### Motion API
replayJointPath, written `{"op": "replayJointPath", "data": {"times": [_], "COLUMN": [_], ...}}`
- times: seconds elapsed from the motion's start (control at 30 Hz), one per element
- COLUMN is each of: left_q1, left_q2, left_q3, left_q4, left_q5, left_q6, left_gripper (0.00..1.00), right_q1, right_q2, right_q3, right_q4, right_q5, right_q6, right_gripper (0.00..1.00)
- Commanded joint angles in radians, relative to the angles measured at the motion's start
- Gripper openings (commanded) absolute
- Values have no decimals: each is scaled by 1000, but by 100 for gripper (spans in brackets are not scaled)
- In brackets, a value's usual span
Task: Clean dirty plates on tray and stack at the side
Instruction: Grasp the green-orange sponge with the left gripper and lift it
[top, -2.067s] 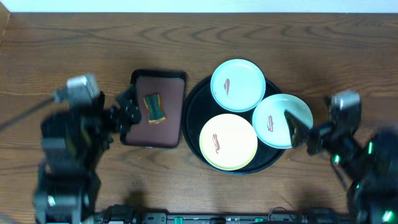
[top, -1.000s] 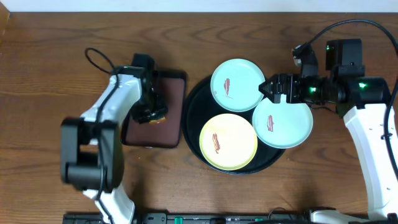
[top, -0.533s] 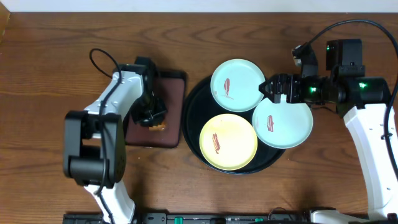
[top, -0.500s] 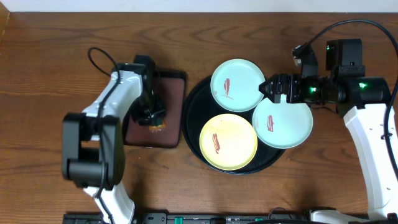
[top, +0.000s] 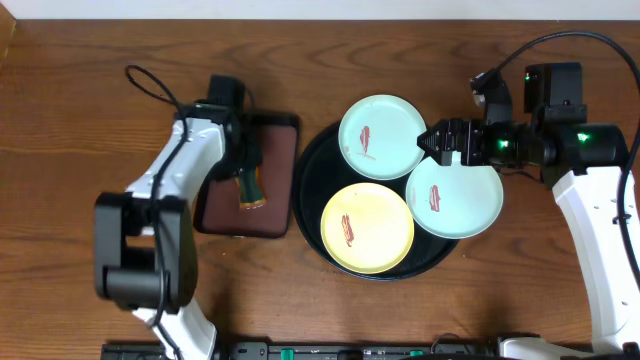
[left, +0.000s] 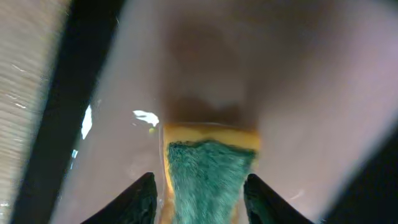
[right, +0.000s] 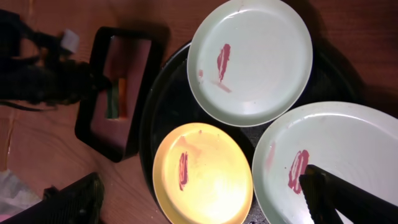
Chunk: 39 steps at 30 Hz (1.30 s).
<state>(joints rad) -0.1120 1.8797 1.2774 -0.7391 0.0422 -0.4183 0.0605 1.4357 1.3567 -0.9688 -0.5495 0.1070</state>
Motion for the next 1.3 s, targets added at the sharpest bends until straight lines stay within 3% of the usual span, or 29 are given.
{"op": "replayJointPath", "data": {"times": [0.0, 0.07, 0.1, 0.13, 0.17, 0.4, 0.43, 0.53, 0.6, 0.73, 0.97, 1.03, 1.13, 1.2, 1.27], "left_q1": [3, 3, 3, 3, 3, 3, 3, 3, 3, -2, -56, -68, -73, -73, -73], "left_q2": [54, 57, 56, 56, 56, 18, 6, -19, -18, -15, -5, -5, -5, -5, -8], "left_q3": [-20, -20, -20, -20, -20, 42, 45, 44, 43, 8, -97, -125, -135, -133, -119], "left_q4": [1, 5, 8, 13, 17, -18, -18, -18, -18, -14, 62, 99, 121, 120, 100], "left_q5": [36, 57, 66, 80, 101, 183, 183, 182, 182, 182, 119, 79, 71, 87, 123], "left_q6": [6, 5, 6, 18, 36, 119, 119, 119, 119, 118, 118, 118, 114, 107, 107], "left_gripper": [44, 39, 31, 13, 8, 8, 11, 46, 58, 63, 62, 54, 31, 8, 8], "right_q1": [5, 5, 5, 5, 5, 5, 5, 5, 5, 5, 5, 5, 5, 5, 5], "right_q2": [-4, -4, -4, -4, -4, -4, -4, -4, -4, -4, -4, -4, -4, -4, -4], "right_q3": [20, 20, 20, 20, 20, 20, 20, 20, 20, 20, 20, 20, 20, 20, 20], "right_q4": [-1, -1, -1, -1, -1, -5, -8, -10, -10, -11, -7, -8, -10, -12, -12], "right_q5": [-1, -1, -1, -1, -1, -1, -1, -1, -1, -1, -1, -1, -1, -1, -1], "right_q6": [12, 12, 12, 12, 12, 12, 12, 12, 12, 12, 12, 12, 12, 12, 12], "right_gripper": [99, 99, 99, 99, 99, 99, 99, 99, 99, 99, 99, 99, 99, 99, 99]}}
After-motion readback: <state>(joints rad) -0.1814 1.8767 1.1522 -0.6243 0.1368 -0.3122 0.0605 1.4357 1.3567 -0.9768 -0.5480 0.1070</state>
